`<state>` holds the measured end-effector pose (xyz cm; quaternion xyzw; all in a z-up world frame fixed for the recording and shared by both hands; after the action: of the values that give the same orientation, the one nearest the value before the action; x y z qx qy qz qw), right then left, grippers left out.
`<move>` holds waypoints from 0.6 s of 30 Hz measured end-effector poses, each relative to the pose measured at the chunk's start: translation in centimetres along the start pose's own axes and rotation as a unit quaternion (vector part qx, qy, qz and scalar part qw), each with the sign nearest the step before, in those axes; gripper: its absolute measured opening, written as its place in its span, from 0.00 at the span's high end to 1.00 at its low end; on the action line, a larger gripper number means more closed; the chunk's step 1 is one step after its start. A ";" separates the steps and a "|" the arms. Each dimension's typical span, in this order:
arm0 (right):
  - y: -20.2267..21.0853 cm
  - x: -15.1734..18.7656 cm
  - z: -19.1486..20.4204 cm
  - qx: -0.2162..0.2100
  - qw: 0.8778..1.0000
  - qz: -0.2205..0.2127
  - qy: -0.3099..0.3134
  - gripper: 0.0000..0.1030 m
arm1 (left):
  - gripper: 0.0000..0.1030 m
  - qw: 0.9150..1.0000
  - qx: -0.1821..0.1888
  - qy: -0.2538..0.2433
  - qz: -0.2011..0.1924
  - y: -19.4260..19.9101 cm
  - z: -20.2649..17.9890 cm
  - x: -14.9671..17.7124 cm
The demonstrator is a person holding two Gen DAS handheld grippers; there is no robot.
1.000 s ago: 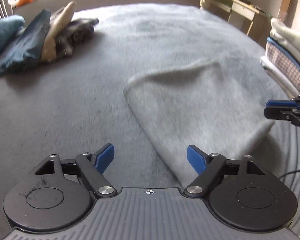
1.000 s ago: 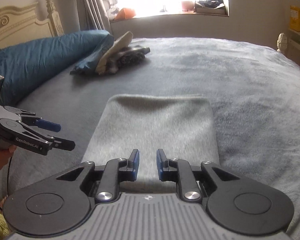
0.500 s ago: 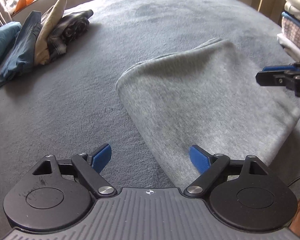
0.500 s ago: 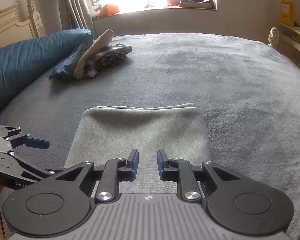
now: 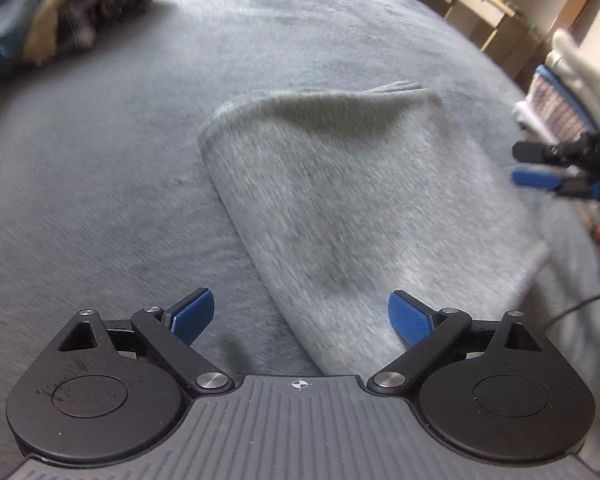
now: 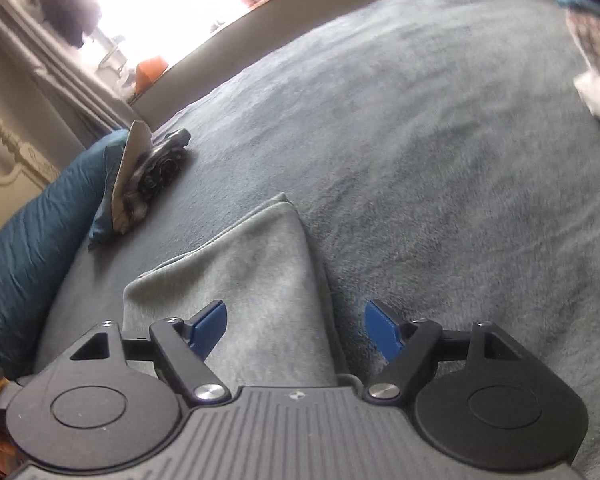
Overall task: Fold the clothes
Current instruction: 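Smooth the folded sweatpants with the open left tool, then pinch the folded grey sweatpants edge with the right tool while the left tool pinches beside it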
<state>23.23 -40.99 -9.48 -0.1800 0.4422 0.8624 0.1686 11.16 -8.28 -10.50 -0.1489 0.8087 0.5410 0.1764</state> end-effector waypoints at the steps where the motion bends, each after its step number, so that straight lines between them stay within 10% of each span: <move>1: -0.2 0.1 -1.1 -0.020 0.999 0.014 -0.026 0.18 | 0.08 1.000 0.023 0.019 0.005 -0.2 0.4 0.2; 18: -7.8 -1.4 -1.4 -0.176 0.975 0.128 -0.046 0.09 | 0.03 0.983 0.169 0.068 0.027 -4.1 1.0 -2.3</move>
<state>28.18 -37.99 -15.03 -0.1086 0.2946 0.9485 0.0429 15.14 -8.77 -13.22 -0.1314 0.9024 0.3897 0.1288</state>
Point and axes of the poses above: each gripper's, at about its wrist camera, not at the fingertips, and y roughly against the way its jaws point, z to its left, x to its underside, the point moved 5 cm from there along -y, roughly the way its jaws point, and after that the axes turned 3 degrees about x, right-handed, at the moved point
